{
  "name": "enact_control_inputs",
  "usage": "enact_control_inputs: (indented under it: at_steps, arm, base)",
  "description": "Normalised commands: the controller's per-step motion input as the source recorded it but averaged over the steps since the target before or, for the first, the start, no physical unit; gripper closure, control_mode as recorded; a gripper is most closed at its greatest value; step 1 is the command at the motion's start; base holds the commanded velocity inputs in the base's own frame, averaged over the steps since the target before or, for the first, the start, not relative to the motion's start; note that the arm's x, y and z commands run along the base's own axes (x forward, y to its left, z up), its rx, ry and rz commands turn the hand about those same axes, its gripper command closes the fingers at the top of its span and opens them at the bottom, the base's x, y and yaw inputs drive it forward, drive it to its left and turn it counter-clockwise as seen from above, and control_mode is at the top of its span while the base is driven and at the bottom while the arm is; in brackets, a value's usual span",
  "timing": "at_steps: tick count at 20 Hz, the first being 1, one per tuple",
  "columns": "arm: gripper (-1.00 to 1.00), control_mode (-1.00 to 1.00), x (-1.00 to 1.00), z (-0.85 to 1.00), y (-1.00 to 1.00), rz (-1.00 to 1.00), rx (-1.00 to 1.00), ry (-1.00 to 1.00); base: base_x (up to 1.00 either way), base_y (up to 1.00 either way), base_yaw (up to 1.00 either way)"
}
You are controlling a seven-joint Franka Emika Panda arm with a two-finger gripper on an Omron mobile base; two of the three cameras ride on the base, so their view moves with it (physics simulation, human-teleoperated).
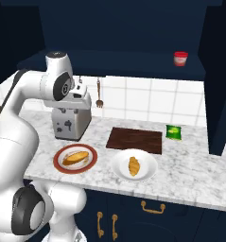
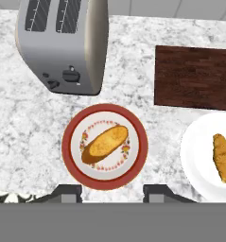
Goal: From the different types of pastries on the counter, select a croissant and place it on the cutting board. Then retrieve a jar of jam from the cabinet and place it alongside the croissant on the cutting board.
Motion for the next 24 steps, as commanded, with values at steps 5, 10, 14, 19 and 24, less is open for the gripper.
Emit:
enact_control_inputs:
  at_steps: [5, 10, 14, 19, 24]
  arm:
    - [-1.0, -1.0, -0.24, -0.23, -0.2, 0.0, 0.01, -0.01]
    - [-1.0, -1.0, -0.5, -0.23, -0.64, 0.0, 0.06, -0.06]
    - [-1.0, -1.0, -0.3, -0.12, -0.4, 0.0, 0.08, -0.16]
    - [-1.0, -1.0, -0.17, -0.1, -0.57, -0.04, 0.05, -0.05]
    - [-1.0, -1.0, 0.0, -0.04, -0.65, -0.06, 0.01, 0.01]
  base:
    - [0.0, 0.0, 0.0]
    - [0.0, 0.0, 0.0]
    - [0.0, 0.0, 0.0]
    - [0.0, 0.0, 0.0]
    - [0.0, 0.0, 0.0]
